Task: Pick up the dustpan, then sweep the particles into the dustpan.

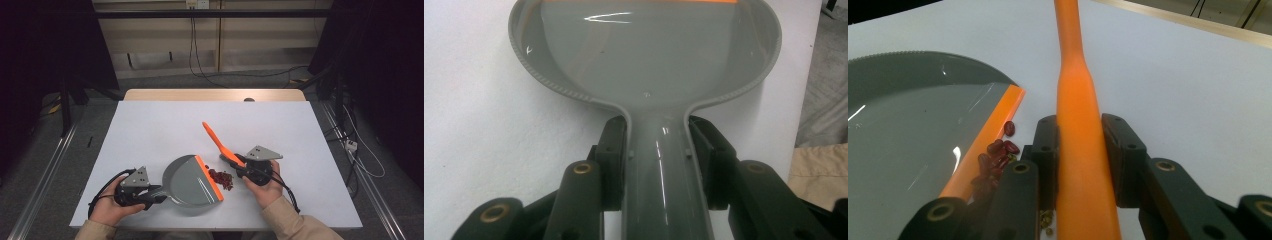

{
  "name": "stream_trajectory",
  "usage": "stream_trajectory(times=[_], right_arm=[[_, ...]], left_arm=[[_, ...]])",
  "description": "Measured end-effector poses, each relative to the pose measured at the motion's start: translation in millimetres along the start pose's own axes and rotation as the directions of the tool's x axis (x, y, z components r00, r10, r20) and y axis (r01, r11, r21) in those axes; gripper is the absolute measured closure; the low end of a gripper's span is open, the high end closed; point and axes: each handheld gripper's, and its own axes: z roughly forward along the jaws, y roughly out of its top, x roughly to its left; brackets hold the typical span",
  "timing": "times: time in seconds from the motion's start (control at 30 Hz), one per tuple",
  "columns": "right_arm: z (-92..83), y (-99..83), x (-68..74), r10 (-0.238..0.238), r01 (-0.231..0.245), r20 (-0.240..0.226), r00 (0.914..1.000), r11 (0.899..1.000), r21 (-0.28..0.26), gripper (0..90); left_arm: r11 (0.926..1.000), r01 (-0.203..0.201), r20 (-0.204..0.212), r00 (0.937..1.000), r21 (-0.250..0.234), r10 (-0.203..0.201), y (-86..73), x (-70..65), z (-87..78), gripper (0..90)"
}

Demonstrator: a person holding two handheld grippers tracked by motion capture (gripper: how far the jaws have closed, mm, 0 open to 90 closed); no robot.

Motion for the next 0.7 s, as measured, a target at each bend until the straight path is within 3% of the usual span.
stream_trajectory(times=[0.7], right_arm=[[2.6,-0.1,11.9,-0.002,0.002,0.01,0.9999,1.0,-0.004,70.0]], left_arm=[[0.9998,0.015,0.005,0.9999,0.009,-0.015,0.8,0.1,0.9,62.5]])
